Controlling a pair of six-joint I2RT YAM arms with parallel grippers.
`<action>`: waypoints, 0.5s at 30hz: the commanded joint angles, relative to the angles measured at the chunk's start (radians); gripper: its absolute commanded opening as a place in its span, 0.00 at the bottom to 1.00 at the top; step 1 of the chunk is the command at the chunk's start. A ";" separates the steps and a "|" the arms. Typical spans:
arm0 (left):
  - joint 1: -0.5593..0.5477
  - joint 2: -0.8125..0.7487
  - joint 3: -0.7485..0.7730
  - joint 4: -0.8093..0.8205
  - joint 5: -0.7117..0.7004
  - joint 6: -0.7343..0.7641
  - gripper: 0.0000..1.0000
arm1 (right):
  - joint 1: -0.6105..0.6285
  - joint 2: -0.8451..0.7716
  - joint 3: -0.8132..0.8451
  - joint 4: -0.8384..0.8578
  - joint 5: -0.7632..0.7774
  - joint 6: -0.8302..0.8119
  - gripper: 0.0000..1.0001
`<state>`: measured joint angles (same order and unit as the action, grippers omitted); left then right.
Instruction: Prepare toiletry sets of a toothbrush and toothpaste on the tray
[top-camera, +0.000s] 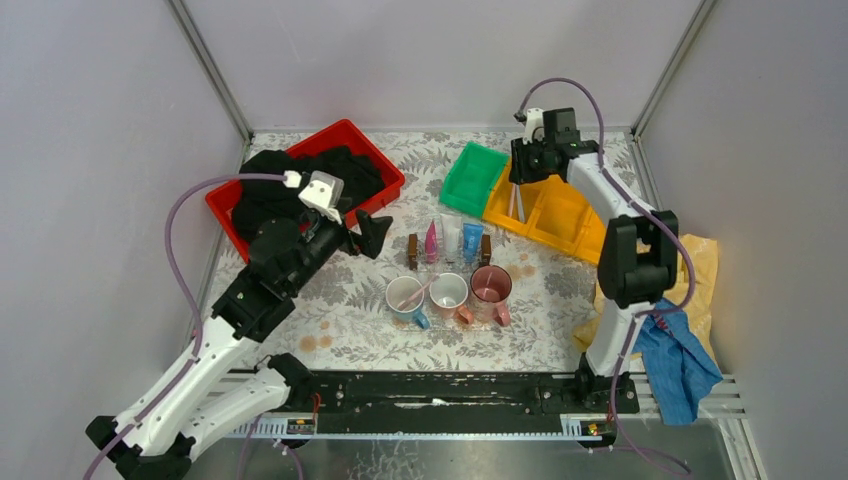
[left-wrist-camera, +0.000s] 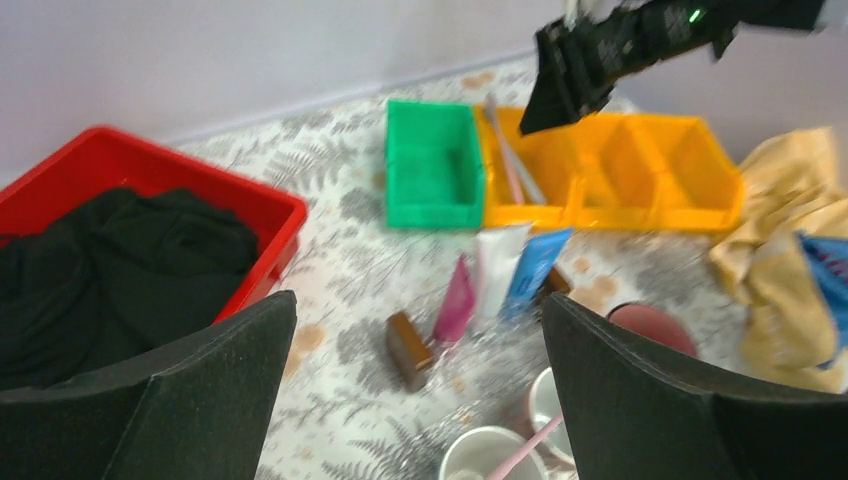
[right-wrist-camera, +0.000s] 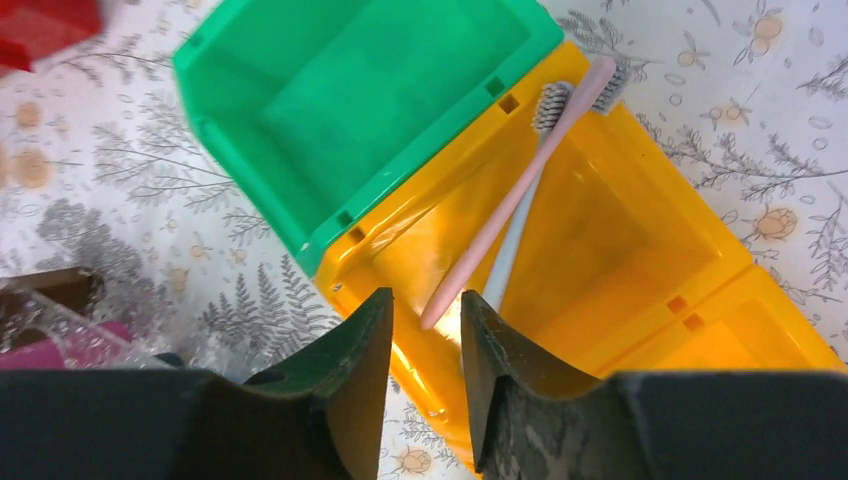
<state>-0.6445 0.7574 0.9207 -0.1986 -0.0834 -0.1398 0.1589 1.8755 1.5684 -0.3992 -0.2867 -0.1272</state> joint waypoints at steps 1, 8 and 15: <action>0.028 -0.003 -0.089 -0.024 -0.059 0.092 1.00 | 0.004 0.083 0.122 -0.054 0.085 0.039 0.35; 0.074 -0.020 -0.208 0.038 -0.061 0.115 1.00 | 0.008 0.193 0.224 -0.064 0.116 0.044 0.32; 0.136 -0.010 -0.235 0.027 -0.024 0.127 1.00 | 0.010 0.260 0.269 -0.051 0.150 0.043 0.32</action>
<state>-0.5434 0.7555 0.6994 -0.2104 -0.1211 -0.0425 0.1631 2.1139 1.7824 -0.4591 -0.1768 -0.0921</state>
